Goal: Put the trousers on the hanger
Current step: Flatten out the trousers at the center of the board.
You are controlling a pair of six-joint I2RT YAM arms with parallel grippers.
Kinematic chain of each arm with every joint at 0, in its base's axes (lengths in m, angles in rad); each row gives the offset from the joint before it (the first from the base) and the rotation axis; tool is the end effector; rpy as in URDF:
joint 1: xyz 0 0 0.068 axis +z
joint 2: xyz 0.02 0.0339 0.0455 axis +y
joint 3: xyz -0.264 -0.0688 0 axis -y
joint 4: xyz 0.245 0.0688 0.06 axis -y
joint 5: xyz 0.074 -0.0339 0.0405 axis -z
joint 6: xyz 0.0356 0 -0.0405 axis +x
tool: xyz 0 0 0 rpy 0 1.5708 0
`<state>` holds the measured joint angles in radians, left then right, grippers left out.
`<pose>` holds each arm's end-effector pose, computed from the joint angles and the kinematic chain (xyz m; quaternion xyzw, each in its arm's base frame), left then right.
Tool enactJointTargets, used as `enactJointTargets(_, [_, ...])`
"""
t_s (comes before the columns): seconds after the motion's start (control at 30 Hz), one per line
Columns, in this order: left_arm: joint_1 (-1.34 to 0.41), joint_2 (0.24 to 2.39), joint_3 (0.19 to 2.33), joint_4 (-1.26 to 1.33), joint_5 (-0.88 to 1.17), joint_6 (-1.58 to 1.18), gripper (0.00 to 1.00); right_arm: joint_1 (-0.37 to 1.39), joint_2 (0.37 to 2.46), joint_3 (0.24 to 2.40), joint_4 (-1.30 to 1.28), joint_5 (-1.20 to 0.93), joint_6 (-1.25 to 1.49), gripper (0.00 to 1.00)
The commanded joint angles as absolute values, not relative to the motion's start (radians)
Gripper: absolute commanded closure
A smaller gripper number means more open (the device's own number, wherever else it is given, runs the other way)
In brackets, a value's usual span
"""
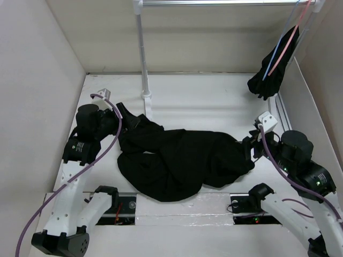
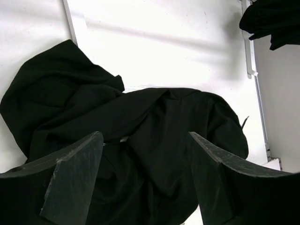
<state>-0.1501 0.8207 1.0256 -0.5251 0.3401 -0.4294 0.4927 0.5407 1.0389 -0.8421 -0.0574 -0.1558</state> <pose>0.1661 -0.0371 0.3814 -0.0131 0.8051 -0.2963 0.5136 0.0725 0.0412 0.3822 -0.2761 0.7695 0.1196 0.5634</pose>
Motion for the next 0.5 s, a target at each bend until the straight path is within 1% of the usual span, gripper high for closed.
enactJointTargets(0.0, [-0.147,0.819,1.034,-0.474,0.339,-0.451,0.31,0.5,0.54,1.078,-0.879,-0.006,-0.146,0.3])
enactJointTargets(0.1, [-0.147,0.813,1.025,-0.463,0.307,-0.469,0.27,0.5,0.563,1.051,-0.893,0.04,-0.13,0.31])
enactJointTargets(0.13, [-0.147,0.818,1.023,-0.459,0.299,-0.469,0.27,0.5,0.572,1.043,-0.9,0.052,-0.124,0.32])
enactJointTargets(0.2, [-0.147,0.825,1.025,-0.465,0.249,-0.471,0.27,0.5,0.572,1.013,-0.896,0.071,-0.111,0.44])
enactJointTargets(0.23, [-0.147,0.839,1.023,-0.471,0.232,-0.469,0.27,0.5,0.572,1.003,-0.893,0.077,-0.104,0.52])
enactJointTargets(0.27, [-0.147,0.842,1.025,-0.477,0.218,-0.468,0.27,0.5,0.566,0.996,-0.893,0.086,-0.1,0.57])
enactJointTargets(0.3, [-0.147,0.847,1.025,-0.479,0.197,-0.468,0.27,0.5,0.568,0.988,-0.891,0.09,-0.089,0.66])
enactJointTargets(0.33, [-0.147,0.854,1.023,-0.477,0.192,-0.466,0.28,0.5,0.565,0.986,-0.887,0.089,-0.087,0.77])
enactJointTargets(0.37, [-0.147,0.871,1.014,-0.491,0.158,-0.465,0.28,0.5,0.568,0.983,-0.897,0.107,-0.078,0.97])
enactJointTargets(0.4, [-0.147,0.882,1.006,-0.498,0.114,-0.465,0.28,0.5,0.583,0.98,-0.917,0.161,-0.051,0.97])
enactJointTargets(0.43, [-0.147,0.897,1.006,-0.499,0.114,-0.465,0.29,0.5,0.583,0.976,-0.917,0.161,-0.051,0.97])
enactJointTargets(0.47, [-0.147,0.919,1.0,-0.52,0.086,-0.468,0.28,0.5,0.598,0.976,-0.922,0.191,-0.035,0.94])
